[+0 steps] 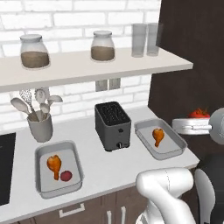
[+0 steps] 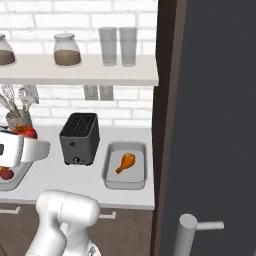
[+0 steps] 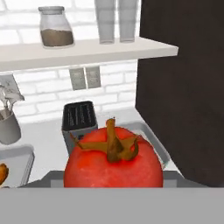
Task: Place one tomato and one chicken drumstick in each tupperware on the nearby counter, to pack two identical lunches.
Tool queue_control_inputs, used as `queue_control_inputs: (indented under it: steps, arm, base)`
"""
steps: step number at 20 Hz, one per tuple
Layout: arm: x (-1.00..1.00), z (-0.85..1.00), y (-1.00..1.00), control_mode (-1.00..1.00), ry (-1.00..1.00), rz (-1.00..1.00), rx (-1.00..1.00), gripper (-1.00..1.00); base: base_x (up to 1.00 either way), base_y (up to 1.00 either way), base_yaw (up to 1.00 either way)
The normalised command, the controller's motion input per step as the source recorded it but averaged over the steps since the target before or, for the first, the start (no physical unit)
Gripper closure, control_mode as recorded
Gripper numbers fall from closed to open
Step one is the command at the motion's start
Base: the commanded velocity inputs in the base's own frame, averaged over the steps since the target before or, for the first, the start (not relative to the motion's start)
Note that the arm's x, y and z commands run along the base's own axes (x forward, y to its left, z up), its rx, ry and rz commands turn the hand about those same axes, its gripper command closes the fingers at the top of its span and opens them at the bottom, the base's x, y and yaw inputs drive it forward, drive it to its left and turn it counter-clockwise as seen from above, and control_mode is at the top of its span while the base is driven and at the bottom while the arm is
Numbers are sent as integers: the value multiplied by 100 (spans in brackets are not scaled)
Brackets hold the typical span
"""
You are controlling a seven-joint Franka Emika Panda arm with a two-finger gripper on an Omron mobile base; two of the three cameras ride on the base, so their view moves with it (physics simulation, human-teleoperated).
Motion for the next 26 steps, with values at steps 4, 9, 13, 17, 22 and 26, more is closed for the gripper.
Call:
queue_control_inputs:
  steps: [4,9,13,17,22,26]
  arm:
    - [15,-28,-83,-100,61,-36,9,100]
    - [63,-63,-51,-100,51,-11,7,100]
    - [76,-89,-3,-100,1,0,0,100]
    - [82,-81,-12,-100,0,0,4,100]
    - [72,-78,-25,-100,0,0,2,100]
    - [50,-65,-46,-100,0,0,7,100]
  base:
    - [0,0,0]
    - [0,0,0]
    - [0,0,0]
    - [0,0,0]
    - [0,0,0]
    - [0,0,0]
